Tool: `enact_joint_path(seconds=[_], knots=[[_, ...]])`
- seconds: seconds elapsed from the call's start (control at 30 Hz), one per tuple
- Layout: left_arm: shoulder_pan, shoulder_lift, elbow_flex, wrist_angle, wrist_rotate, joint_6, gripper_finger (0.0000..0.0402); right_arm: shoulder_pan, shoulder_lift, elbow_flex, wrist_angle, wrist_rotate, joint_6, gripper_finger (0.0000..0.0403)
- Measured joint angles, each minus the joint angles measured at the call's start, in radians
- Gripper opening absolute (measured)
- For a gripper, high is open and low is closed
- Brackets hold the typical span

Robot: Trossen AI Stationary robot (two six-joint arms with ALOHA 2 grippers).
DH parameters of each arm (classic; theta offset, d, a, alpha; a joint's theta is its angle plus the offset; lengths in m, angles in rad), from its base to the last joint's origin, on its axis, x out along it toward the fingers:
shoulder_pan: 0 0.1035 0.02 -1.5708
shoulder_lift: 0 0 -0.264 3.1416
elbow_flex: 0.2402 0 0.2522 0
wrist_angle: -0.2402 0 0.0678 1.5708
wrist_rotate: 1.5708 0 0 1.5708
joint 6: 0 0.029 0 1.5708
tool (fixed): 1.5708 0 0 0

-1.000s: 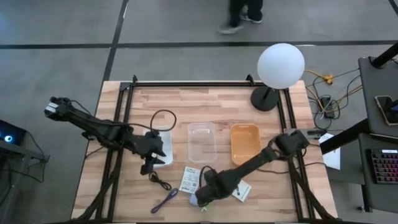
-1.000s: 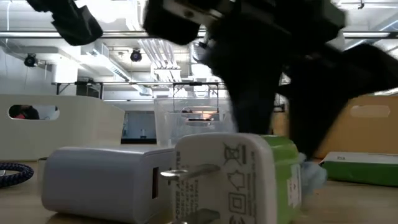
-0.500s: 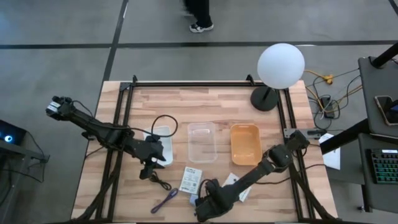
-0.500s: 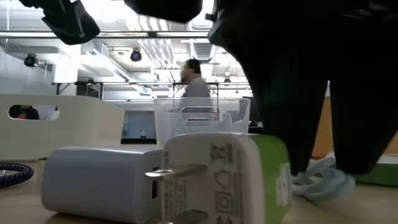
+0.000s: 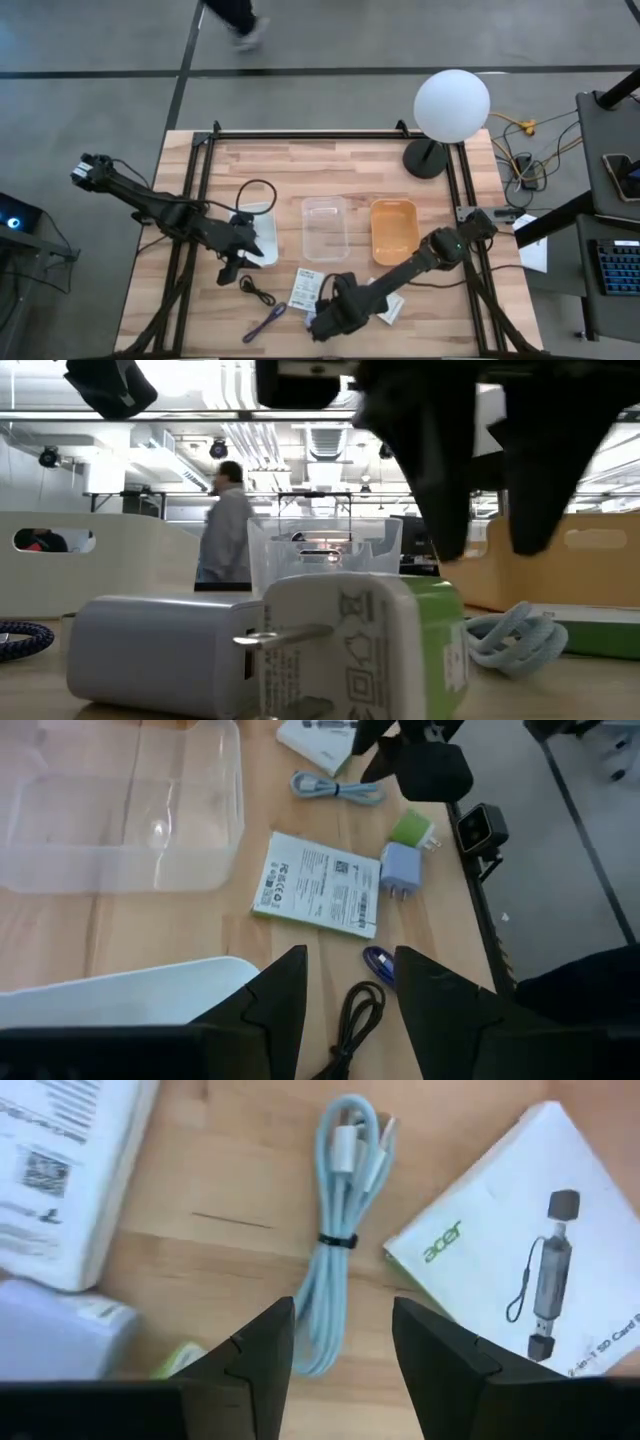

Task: Pick and place items into bin
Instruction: Put the light blue charger cable into the white bin

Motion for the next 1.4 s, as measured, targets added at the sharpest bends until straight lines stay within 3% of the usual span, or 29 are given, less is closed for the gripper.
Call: enact_joint_path(seconds=[0.33,0.83,1.17,1.4], knots=[[0.001,-0.024,0.0,-0.048,-0.001,0.013,0.0135,-0.08,0.015,-0.033,-0.01,-0.026,0.023,0.0158],[0.001,-0.024,-0.002,-0.089,-0.002,0.059,0.0135,-0.072,0.014,-0.131,0.08,-0.099,0.005,0.0154],[0.001,-0.024,-0.002,-0.086,-0.004,0.061,0.0135,-0.089,0.005,-0.183,0.152,-0.1,-0.061,0.0067],[0.001,-0.024,-0.002,-0.085,-0.004,0.057,0.0135,-0.094,0.003,-0.225,0.193,-0.088,-0.083,0.0047]])
